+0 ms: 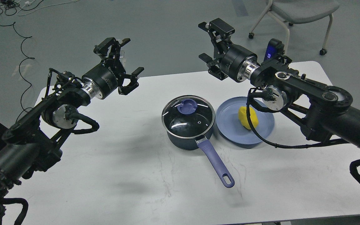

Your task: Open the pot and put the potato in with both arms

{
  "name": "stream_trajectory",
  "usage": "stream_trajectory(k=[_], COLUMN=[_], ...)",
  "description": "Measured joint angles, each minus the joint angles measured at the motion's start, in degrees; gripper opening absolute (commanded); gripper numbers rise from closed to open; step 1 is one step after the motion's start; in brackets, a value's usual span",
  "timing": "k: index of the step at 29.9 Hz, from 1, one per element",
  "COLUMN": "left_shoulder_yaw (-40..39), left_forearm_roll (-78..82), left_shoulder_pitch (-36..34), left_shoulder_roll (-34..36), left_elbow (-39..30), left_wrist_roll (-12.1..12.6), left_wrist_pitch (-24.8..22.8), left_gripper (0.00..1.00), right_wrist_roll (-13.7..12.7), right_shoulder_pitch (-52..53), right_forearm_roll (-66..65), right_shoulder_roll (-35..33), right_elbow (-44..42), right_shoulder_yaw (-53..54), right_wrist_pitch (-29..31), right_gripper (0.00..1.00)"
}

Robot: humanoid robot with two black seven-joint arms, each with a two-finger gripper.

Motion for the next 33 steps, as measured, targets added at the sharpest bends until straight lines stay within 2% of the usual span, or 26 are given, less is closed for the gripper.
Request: stream_trajectory(k=[33], left_shoulder_yaw=[0.0], left_forearm_roll=[0.4], left_shoulder_pitch=[0.8], left_shoulder_roll=[-0.2], left_elbow=[-0.7], left_wrist_roll=[0.1], left_wrist_pitch=[1.8], left_gripper=[0.98], right_wrist_roll=[0.2], right_shoulder_pitch=[2.4], right_forearm_roll=[0.0], right_shoulder_roll=[-0.5], right_elbow=[-0.3], right_shoulder_yaw=[-0.3], right_wrist_pitch=[-0.1], right_gripper=[1.0])
